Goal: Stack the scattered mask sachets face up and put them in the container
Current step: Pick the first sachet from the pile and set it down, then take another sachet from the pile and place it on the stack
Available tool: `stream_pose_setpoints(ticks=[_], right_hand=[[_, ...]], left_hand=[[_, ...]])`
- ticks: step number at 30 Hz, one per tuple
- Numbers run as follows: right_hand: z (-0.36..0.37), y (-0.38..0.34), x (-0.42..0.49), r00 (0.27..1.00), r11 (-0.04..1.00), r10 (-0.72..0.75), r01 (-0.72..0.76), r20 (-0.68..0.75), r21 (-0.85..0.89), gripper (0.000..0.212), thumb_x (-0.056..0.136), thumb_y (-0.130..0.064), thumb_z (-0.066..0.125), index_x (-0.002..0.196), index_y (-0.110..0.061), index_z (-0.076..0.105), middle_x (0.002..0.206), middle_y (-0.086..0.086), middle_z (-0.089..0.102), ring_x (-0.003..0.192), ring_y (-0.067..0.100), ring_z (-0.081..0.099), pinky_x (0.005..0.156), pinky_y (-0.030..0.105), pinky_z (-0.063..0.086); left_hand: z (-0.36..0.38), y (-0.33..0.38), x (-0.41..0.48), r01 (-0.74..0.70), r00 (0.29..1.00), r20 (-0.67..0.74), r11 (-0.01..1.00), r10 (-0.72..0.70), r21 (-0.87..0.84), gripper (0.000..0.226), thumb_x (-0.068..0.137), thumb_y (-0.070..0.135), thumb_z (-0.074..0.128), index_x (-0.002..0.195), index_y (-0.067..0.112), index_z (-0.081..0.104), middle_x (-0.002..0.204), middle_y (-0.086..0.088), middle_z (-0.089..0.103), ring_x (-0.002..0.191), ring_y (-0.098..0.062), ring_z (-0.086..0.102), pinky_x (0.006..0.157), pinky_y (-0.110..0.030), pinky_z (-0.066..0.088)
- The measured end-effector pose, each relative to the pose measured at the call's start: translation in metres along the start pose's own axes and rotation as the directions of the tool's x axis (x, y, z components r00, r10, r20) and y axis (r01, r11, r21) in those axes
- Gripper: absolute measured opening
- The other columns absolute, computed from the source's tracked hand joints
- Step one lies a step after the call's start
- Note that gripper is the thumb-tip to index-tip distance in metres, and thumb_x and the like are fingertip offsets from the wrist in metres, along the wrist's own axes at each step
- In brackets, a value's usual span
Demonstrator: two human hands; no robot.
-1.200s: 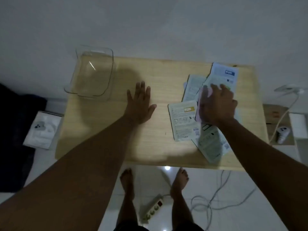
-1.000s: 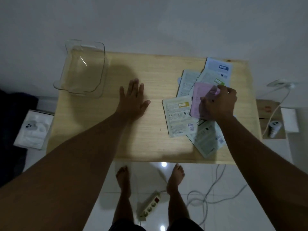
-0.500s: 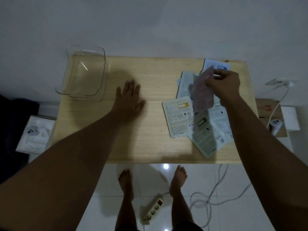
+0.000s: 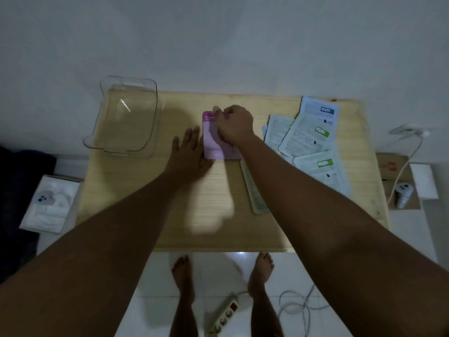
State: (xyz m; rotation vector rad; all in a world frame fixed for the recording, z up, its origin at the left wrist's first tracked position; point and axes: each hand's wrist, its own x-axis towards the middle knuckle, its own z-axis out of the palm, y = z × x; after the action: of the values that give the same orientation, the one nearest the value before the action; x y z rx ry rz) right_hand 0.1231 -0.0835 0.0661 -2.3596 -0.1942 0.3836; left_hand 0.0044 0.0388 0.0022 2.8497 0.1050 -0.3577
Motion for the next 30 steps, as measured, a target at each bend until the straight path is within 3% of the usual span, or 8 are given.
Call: stream_pose_setpoints(ticks=[3,7,11,16,18,22,25,30], right_hand=[[0.005,0.028,-0.009,0.996,0.978,-0.066,0.075,0.057,-0.194,0.024,0.085,-0.034,0.058,0.092,-0.02,0.075,0.1,0.007,0.071,0.095,0.026,0.067,0.088,0.036,0.056],[0.002,0.049,-0.027,0.977,0.894,-0.149,0.2,0.154,-0.4,0.031,0.093,-0.031,0.056,0.12,-0.043,0.065,0.146,-0.001,0.048,0.129,0.025,0.044,0.1,0.047,0.043],[-0.013,0.055,-0.032,0.962,0.898,-0.235,0.269,0.137,-0.347,0.036,0.094,-0.031,0.055,0.129,-0.037,0.061,0.146,0.002,0.049,0.131,0.028,0.043,0.101,0.053,0.042],[-0.067,0.073,-0.027,0.964,0.896,0.144,-0.224,-0.225,-0.383,0.057,0.09,-0.029,0.057,0.141,-0.012,0.04,0.149,0.013,0.038,0.139,0.034,0.033,0.108,0.058,0.032],[-0.081,0.089,-0.022,0.919,0.83,0.336,-0.393,-0.206,-0.396,0.069,0.085,-0.035,0.058,0.143,-0.006,0.036,0.147,0.015,0.035,0.139,0.037,0.03,0.11,0.064,0.027],[-0.085,0.109,-0.022,0.98,0.863,0.194,-0.192,-0.045,-0.467,0.046,0.076,-0.034,0.066,0.116,-0.014,0.06,0.131,0.01,0.043,0.128,0.036,0.038,0.105,0.062,0.034],[-0.086,0.114,-0.027,0.989,0.897,0.044,-0.103,-0.144,-0.429,0.02,0.083,-0.027,0.061,0.102,-0.023,0.06,0.13,0.012,0.046,0.129,0.036,0.041,0.103,0.061,0.035],[-0.102,0.121,-0.016,0.87,0.866,0.403,-0.463,-0.284,-0.189,0.074,0.077,-0.045,0.077,0.134,-0.016,0.04,0.14,0.018,0.04,0.128,0.04,0.044,0.107,0.055,0.038]], left_hand=[[-0.007,0.004,0.0,0.023,1.0,0.017,0.999,-0.022,-0.045,0.085,0.084,0.056,0.025,0.152,0.006,0.014,0.162,-0.017,0.006,0.15,-0.033,0.001,0.116,-0.06,0.007],[-0.016,0.005,-0.003,-0.003,1.0,-0.003,0.991,0.003,-0.132,0.08,0.094,0.042,0.032,0.151,0.0,-0.004,0.162,-0.019,-0.006,0.15,-0.032,-0.007,0.118,-0.059,0.001],[-0.014,0.005,0.003,-0.077,0.997,-0.037,0.989,0.073,-0.127,0.08,0.089,0.059,0.014,0.154,0.014,0.001,0.163,-0.012,-0.005,0.149,-0.034,-0.008,0.116,-0.057,-0.001],[-0.009,0.01,0.01,-0.089,0.996,0.007,0.996,0.089,0.023,0.076,0.089,0.056,0.013,0.152,0.014,0.018,0.163,-0.014,0.007,0.149,-0.039,0.002,0.112,-0.067,0.006],[-0.009,0.012,0.01,-0.088,0.996,0.028,0.996,0.087,0.036,0.079,0.087,0.058,0.011,0.152,0.015,0.017,0.163,-0.013,0.007,0.149,-0.039,0.001,0.113,-0.066,0.005],[-0.01,0.018,0.014,-0.086,0.996,0.039,0.995,0.085,0.042,0.081,0.084,0.06,0.01,0.152,0.016,0.017,0.163,-0.011,0.006,0.149,-0.038,0.001,0.113,-0.066,0.004],[-0.008,0.02,0.013,-0.064,0.998,0.031,0.997,0.063,0.044,0.073,0.09,0.054,0.013,0.152,0.017,0.017,0.163,-0.01,0.006,0.149,-0.037,0.001,0.113,-0.066,0.005],[-0.007,0.021,0.008,-0.04,0.999,-0.016,0.998,0.041,0.048,0.066,0.095,0.05,0.02,0.152,0.016,0.018,0.163,-0.01,0.008,0.15,-0.035,0.005,0.112,-0.067,0.008]])
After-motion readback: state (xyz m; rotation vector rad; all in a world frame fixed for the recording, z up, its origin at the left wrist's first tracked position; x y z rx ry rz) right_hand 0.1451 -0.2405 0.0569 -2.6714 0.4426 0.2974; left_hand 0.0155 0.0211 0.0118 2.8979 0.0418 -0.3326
